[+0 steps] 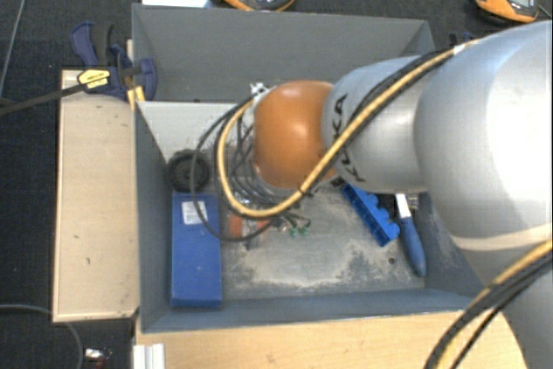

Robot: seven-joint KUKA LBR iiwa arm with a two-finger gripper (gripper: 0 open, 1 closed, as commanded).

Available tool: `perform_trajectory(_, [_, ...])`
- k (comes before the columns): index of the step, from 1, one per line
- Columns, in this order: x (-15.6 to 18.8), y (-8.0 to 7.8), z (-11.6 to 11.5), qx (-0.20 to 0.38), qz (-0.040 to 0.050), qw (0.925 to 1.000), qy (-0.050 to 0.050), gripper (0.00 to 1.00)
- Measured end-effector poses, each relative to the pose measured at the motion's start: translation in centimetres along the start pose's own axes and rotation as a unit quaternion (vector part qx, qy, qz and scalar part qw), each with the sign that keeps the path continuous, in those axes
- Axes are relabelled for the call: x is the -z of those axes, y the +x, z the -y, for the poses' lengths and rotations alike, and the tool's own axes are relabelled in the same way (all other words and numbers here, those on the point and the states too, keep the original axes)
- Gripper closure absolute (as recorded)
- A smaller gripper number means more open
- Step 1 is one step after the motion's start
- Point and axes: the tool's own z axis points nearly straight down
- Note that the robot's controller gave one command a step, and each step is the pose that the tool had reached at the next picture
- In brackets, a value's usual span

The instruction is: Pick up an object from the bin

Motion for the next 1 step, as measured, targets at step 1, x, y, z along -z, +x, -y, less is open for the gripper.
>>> perform_trajectory(1, [1.53,0.26,-0.01,-0.001,-0.0044,1.0000,0.000,1.00])
